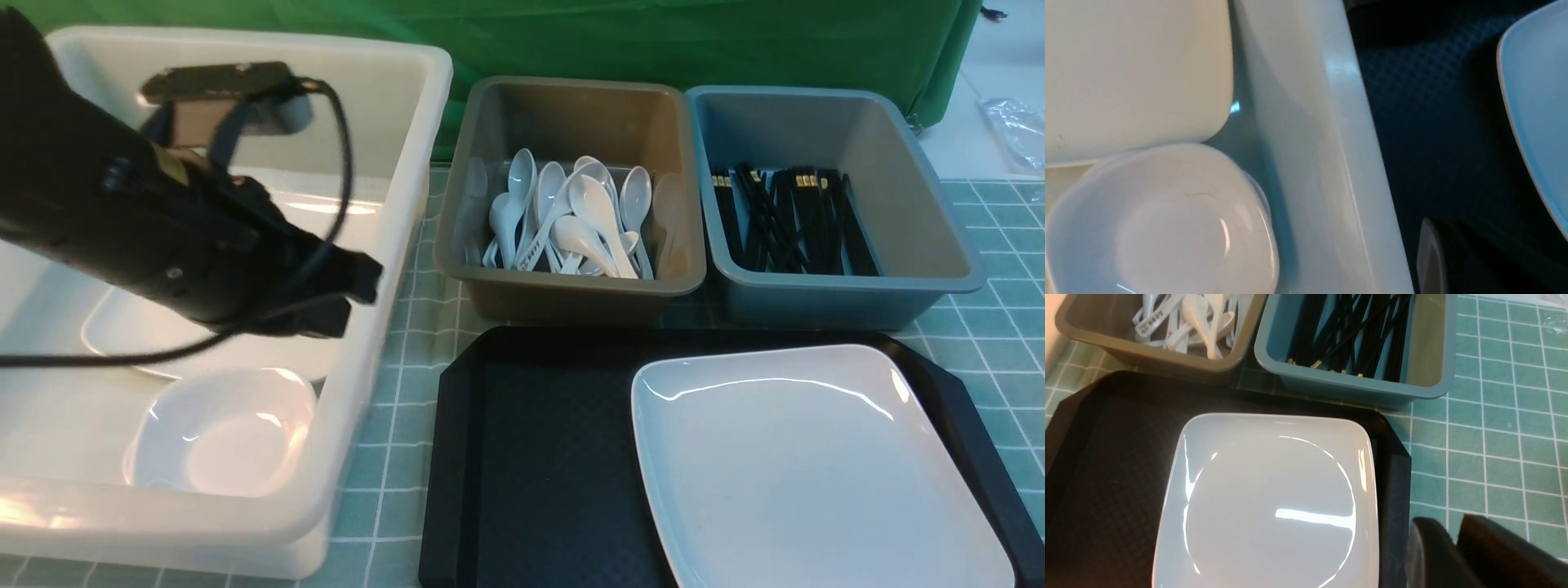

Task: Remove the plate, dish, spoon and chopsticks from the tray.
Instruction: Use the right arm to grab a plate from the dinner plate

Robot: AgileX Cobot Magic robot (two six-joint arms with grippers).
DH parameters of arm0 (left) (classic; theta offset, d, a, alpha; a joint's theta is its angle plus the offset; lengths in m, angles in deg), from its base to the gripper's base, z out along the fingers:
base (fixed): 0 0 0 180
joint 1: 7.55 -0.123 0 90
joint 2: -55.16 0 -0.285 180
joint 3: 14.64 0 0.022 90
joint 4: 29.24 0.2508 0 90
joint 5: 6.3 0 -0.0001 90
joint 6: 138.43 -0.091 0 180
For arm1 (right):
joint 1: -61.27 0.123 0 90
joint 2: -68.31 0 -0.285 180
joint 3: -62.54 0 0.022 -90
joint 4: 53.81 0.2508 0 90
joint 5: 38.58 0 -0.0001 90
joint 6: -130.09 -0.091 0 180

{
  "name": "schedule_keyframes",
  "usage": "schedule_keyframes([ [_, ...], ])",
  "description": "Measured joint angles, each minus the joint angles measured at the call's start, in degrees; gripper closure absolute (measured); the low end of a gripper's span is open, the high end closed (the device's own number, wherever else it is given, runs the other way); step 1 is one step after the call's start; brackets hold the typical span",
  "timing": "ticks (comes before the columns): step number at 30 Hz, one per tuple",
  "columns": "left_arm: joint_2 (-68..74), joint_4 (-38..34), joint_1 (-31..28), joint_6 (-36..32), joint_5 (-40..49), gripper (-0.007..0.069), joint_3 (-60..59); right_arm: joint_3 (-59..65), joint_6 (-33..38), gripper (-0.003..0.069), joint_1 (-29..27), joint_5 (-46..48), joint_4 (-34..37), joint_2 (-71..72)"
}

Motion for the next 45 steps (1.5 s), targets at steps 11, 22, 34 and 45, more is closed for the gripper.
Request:
schedule_keyframes([
  [11, 3.46, -11.71, 14.17, -5.83, -7.03, 0.0616, 0.12, 0.0, -0.2, 0.0515, 0.0, 0.22, 0.0, 0.0],
  [22, 23.07, -8.53, 23.68, 2.36, -13.27, 0.0452, 5.5, 0.0, -0.2, 0.0517, 0.0, 0.22, 0.0, 0.0],
  [34, 41.1, -4.6, 21.15, 5.17, -21.37, 0.0057, 18.67, 0.0, -0.17, 0.0516, 0.0, 0.15, 0.0, 0.0],
  [45, 46.24, -5.39, 20.4, 4.7, -24.93, 0.0104, 21.71, 0.0, 0.93, 0.0514, 0.0, -0.21, 0.0, 0.0],
])
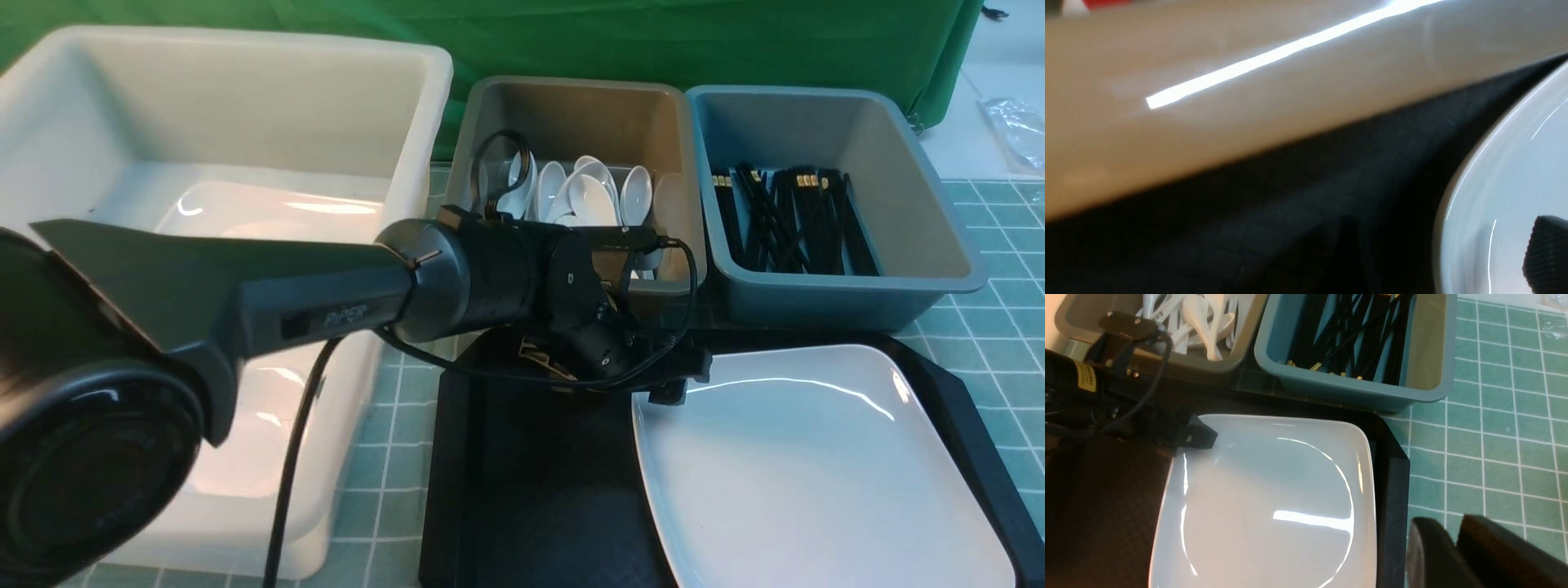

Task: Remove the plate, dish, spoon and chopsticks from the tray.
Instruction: Use the right arm to grab a plate from the dinner plate

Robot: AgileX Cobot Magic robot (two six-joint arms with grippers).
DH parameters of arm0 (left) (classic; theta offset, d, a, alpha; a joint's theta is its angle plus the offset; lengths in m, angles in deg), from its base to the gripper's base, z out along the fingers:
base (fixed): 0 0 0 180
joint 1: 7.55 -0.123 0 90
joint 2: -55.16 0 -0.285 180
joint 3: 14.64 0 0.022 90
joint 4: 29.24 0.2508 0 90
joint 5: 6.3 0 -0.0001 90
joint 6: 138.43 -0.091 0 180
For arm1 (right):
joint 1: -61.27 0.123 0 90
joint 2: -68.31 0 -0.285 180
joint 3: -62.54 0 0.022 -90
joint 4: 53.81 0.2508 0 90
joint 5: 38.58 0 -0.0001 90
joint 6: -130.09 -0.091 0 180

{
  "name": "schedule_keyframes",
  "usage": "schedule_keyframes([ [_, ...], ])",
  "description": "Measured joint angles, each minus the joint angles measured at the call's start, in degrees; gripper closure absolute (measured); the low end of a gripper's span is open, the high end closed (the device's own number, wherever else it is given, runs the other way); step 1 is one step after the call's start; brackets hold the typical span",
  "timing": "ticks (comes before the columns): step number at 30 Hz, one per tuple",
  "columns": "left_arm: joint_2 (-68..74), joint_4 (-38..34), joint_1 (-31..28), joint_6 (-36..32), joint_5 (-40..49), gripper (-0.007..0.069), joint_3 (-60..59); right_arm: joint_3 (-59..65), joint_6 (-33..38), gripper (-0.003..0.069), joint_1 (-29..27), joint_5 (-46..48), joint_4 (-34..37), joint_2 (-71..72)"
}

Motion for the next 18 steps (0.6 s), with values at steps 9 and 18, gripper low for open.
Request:
schedule_keyframes([
  [9, -11.32, 7.32, -3.93, -0.03, 11.17, 0.0276, 0.0, 0.0, 7.19, 0.0502, 0.24, 2.21, 8.14, -4.0],
  [18, -28.25, 10.83, -12.9, -0.03, 21.62, 0.0611, -1.99, 7.92, 11.38, 0.0456, 13.9, -2.45, 12.6, -17.21],
])
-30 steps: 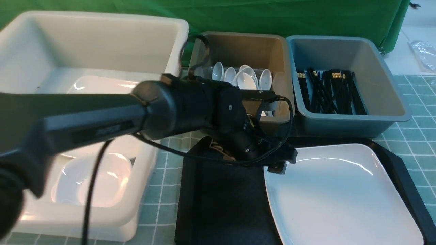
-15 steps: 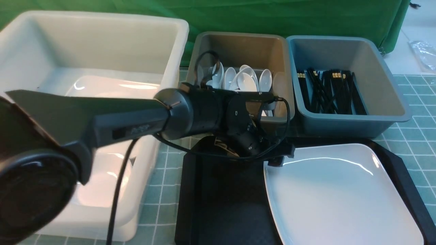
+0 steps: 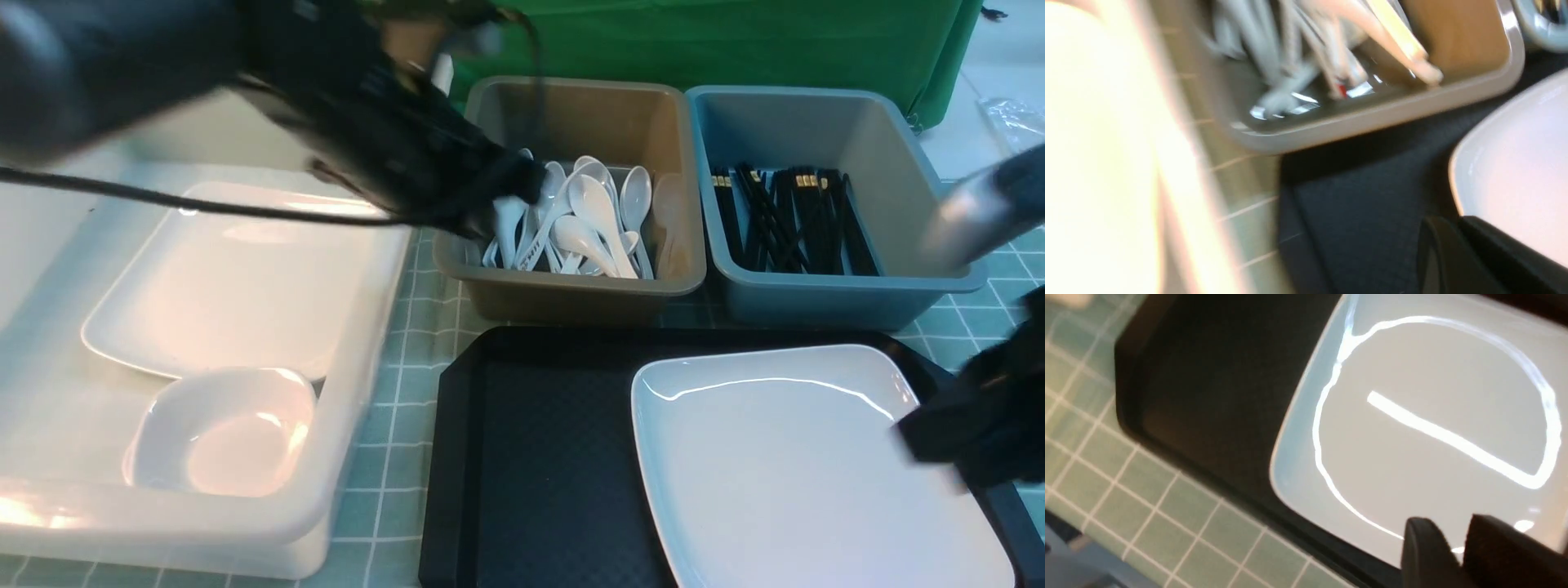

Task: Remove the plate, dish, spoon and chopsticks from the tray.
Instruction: Use the right arm to grab a plate from the dinner plate

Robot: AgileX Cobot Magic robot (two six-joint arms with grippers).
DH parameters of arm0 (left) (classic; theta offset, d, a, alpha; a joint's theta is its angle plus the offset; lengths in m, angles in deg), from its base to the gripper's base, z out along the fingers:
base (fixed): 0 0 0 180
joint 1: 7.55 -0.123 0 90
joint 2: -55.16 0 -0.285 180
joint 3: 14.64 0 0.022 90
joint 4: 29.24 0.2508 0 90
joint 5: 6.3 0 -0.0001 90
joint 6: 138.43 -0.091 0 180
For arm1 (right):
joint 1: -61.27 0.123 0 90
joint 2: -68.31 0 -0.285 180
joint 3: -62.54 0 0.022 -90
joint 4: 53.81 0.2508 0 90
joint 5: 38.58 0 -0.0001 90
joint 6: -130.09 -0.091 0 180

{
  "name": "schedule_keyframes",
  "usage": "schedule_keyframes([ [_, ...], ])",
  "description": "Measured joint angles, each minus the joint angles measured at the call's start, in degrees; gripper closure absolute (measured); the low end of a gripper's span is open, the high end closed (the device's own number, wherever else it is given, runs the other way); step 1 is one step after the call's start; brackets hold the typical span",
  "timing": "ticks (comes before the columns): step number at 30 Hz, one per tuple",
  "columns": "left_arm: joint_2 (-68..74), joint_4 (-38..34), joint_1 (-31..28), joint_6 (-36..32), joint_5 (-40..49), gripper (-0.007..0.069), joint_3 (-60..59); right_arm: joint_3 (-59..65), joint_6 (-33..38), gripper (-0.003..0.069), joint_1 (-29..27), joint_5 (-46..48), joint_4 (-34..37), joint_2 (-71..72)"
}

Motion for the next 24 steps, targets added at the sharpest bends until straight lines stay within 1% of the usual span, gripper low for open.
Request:
schedule_keyframes([
  [1, -3.52, 0.07, -2.0, 0.0, 0.0, 0.0615, -2.47, 2.8, -2.48, 0.0436, 2.73, -4.49, -1.45, -2.91],
  [2, -5.23, 0.01, -2.89, 0.0, 0.0, 0.0616, -4.02, 4.34, -4.1, 0.0431, 4.26, -7.54, -2.79, -4.48],
  [4, -9.26, -0.58, -4.7, 0.0, -0.2, 0.0615, -8.57, 6.46, -8.33, 0.0435, 6.0, -12.73, -5.24, -8.81],
  [5, -11.48, -0.82, -5.45, 0.0, -0.38, 0.0615, -12.09, 6.84, -10.16, 0.045, 6.27, -14.6, -5.98, -11.65],
  [6, -12.2, -0.88, -5.51, 0.0, -0.52, 0.0615, -12.61, 6.89, -10.42, 0.0454, 6.34, -15.29, -6.22, -12.58],
  [8, -16.42, -1.19, -5.66, 0.0, -1.94, 0.0615, -19.76, 6.97, -11.91, 0.0522, 6.9, -19.42, -6.88, -19.48],
  [12, -19.61, -1.59, -5.66, 0.0, -3.46, 0.0615, -25.59, 6.97, -12.31, 0.0603, 8.59, -21.69, -7.11, -26.25],
  [15, -20.51, -1.59, -5.66, 0.0, -3.74, 0.0615, -27.81, 6.97, -12.39, 0.0633, 10.94, -22.53, -7.11, -29.73],
  [21, -20.88, -1.9, -5.66, 0.0, -4.03, 0.0615, -28.35, 6.76, -14.82, 0.0638, 17.65, -26.51, -7.3, -31.54],
  [24, -21.04, -1.98, -5.66, 0.0, -4.02, 0.0615, -28.35, 6.12, -15.47, 0.0638, 19.6, -26.78, -7.23, -31.66],
])
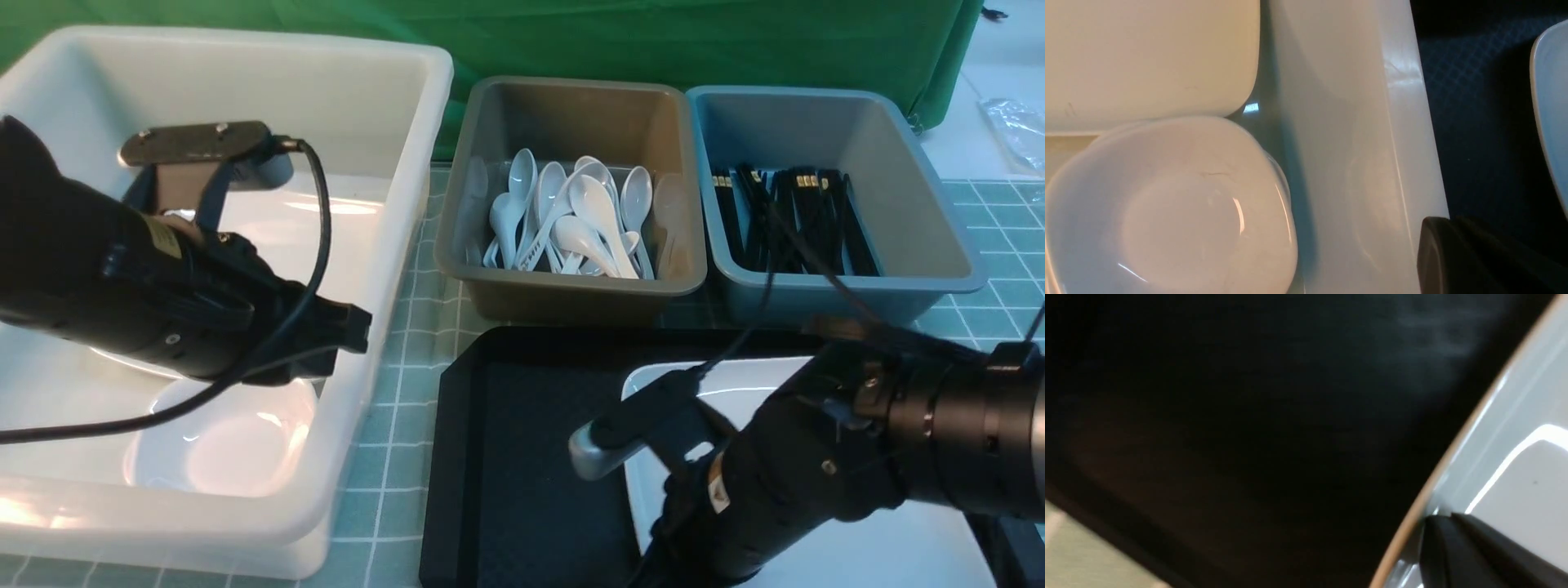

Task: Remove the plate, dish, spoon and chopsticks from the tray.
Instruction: Use the right arm to grab a plate from the dinner plate

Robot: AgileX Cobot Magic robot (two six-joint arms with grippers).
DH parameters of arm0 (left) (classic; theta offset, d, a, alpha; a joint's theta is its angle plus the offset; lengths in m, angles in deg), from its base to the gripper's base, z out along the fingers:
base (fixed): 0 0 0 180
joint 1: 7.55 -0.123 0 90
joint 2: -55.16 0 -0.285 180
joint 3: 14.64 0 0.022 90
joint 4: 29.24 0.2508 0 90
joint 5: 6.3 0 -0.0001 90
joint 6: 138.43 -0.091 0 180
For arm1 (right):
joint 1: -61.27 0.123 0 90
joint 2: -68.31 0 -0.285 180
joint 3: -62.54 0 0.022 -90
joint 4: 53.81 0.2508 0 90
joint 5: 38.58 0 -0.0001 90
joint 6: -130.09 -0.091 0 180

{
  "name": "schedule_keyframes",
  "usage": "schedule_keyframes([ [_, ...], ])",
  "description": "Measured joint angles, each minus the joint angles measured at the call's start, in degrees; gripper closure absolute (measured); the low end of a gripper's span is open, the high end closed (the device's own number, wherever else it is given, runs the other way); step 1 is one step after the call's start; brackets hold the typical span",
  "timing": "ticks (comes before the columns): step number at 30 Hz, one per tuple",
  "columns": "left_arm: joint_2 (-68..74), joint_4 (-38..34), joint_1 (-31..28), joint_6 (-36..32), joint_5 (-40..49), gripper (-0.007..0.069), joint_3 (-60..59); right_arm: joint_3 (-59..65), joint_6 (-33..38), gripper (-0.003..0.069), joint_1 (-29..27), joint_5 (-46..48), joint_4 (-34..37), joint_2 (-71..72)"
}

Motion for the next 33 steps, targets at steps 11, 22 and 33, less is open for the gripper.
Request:
schedule_keyframes([
  [11, -0.02, -3.0, 0.0, -1.89, -0.11, 0.0615, 0.0, -6.48, -2.71, 0.064, -4.08, 10.17, -2.39, 7.35],
  [22, -0.02, -5.26, 0.0, -4.68, 0.16, 0.0615, 0.0, -4.1, 6.55, 0.063, -34.45, 10.57, -0.39, 12.27],
  [33, -0.02, -5.21, 0.0, -6.05, 2.57, 0.0615, 0.0, -9.65, 15.55, 0.0191, -42.01, 3.04, 6.9, -4.58],
])
